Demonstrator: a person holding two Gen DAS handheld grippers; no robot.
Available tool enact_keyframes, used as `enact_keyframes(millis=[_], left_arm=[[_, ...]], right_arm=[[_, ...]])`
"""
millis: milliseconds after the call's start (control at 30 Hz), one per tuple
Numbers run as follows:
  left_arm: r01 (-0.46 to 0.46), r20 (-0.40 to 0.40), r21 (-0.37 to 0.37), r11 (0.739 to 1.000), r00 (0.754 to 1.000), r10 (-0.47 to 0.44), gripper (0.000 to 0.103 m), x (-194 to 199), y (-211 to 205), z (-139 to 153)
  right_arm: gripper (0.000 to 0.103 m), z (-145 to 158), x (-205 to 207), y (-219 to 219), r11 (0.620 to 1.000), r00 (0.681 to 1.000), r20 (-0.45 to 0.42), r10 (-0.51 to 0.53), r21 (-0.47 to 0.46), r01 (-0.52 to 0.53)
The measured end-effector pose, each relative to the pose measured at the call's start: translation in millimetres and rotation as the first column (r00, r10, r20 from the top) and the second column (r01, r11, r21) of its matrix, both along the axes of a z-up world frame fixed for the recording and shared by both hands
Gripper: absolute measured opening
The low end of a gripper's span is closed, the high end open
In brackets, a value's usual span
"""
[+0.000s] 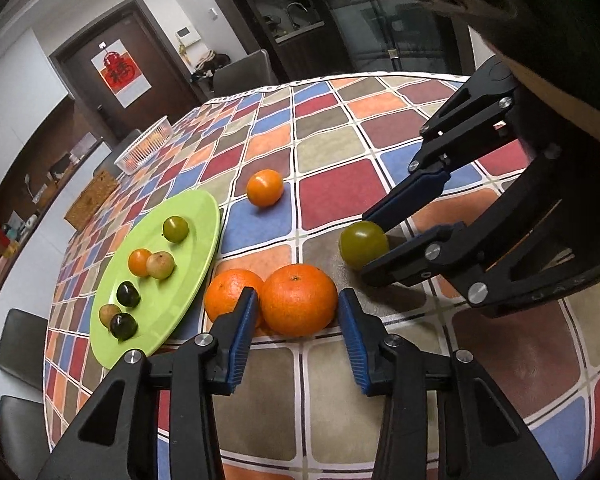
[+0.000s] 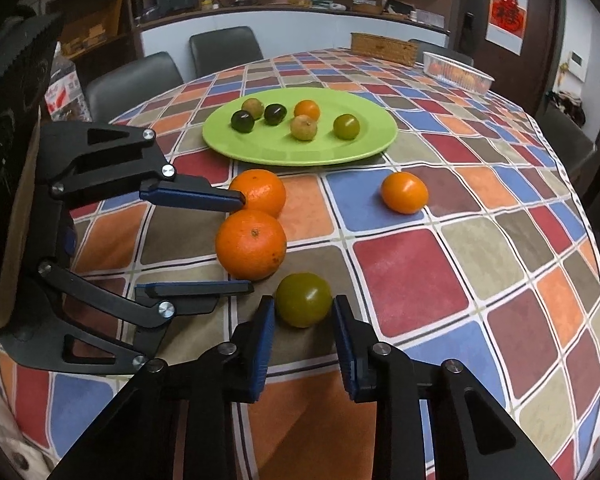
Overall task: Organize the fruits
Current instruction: 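Grasp the green tomato with the right tool while the left tool grasps a large orange, then carry the large orange and green tomato in both tools over the plate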
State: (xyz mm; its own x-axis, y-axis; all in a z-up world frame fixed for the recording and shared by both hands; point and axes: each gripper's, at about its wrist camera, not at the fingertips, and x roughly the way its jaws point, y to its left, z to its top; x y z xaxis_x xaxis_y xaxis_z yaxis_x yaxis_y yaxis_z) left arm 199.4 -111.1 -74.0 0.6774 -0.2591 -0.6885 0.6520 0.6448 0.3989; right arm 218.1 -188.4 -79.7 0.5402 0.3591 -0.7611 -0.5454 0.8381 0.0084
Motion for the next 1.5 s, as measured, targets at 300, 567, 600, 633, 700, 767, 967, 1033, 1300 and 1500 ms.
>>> enact_keyframes(millis=[300,567,600,633,700,767,967,1033,1300,1500], left_arm=[[-0.042,0.007,-0.024,0.999,0.999,0.042,0.039,-3,-3,2],[-0.177,-0.062,-0.185,0.967,0.984,0.168,0.039,-6,11,24],[-0.188,-0.067,-0.197,0.962,0.982,0.178,0.039,-7,13,25],[-0.200,-0.075,-0.213,0.956,0.979,0.188,0.039,-8,15,28],[-0.221,-0.083,-0.239,0.945,0.975,0.207,0.039,-10,19,34],[-0.228,-0.081,-0.253,0.940,0.973,0.214,0.039,-13,21,39],[-0.243,-0.048,-0.300,0.923,0.970,0.239,0.039,-24,32,60],[-0.248,-0.034,-0.316,0.916,0.968,0.250,0.039,-27,36,68],[-0.278,-0.005,-0.385,0.880,0.954,0.299,0.039,-33,56,93],[-0.307,-0.008,-0.415,0.856,0.943,0.334,0.039,-26,70,100]], right_arm=[[0.030,5,-5,-15,0.994,0.997,-0.004,-0.079,0.071,0.079],[0.030,14,-8,-24,0.982,0.991,-0.006,-0.135,0.129,0.135],[0.030,16,-9,-25,0.981,0.990,-0.004,-0.140,0.135,0.140],[0.030,18,-10,-26,0.980,0.989,0.000,-0.145,0.140,0.144],[0.030,22,-11,-26,0.978,0.989,0.007,-0.150,0.148,0.148],[0.030,27,-13,-26,0.976,0.988,0.018,-0.155,0.156,0.150],[0.030,43,-19,-23,0.971,0.985,0.048,-0.166,0.182,0.155],[0.030,50,-20,-22,0.966,0.982,0.060,-0.177,0.201,0.161],[0.030,74,-23,-14,0.952,0.974,0.103,-0.199,0.254,0.168],[0.030,89,-19,0,0.953,0.972,0.131,-0.194,0.259,0.155]])
